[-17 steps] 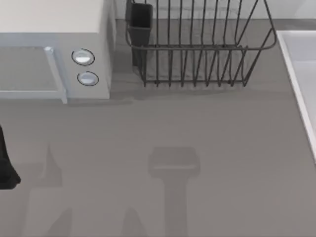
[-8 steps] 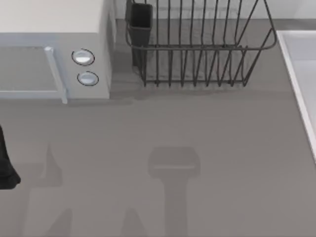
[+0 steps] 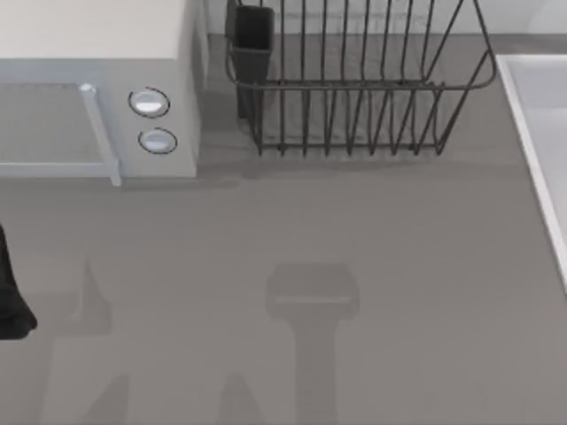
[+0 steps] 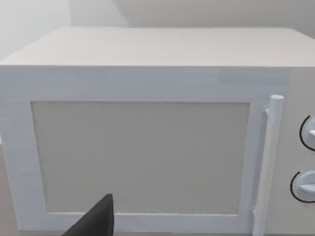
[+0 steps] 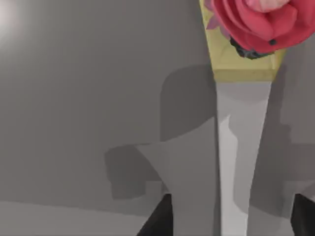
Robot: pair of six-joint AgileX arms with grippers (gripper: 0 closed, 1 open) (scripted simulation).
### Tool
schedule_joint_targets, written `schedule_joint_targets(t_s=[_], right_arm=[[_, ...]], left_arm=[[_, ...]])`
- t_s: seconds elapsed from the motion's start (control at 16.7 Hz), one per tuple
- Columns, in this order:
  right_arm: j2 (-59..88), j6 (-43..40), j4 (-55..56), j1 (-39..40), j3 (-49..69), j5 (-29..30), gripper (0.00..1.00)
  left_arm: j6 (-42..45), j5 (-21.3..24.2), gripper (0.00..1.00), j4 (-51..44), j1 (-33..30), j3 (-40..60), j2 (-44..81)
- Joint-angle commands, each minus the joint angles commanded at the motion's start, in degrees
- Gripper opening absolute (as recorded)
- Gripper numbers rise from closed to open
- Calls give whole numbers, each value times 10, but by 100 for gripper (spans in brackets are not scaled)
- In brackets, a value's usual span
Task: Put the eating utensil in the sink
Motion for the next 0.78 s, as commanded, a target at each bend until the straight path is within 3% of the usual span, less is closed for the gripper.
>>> schedule_joint_targets(t_s=[0.54,0.78], right_arm=[[-74,-7,-217,-3,128,0,0],[-98,-4,-257,-2,158,0,0]], left_arm=[[0,0,100,0,0,0,0],[0,0,100,0,0,0,0]])
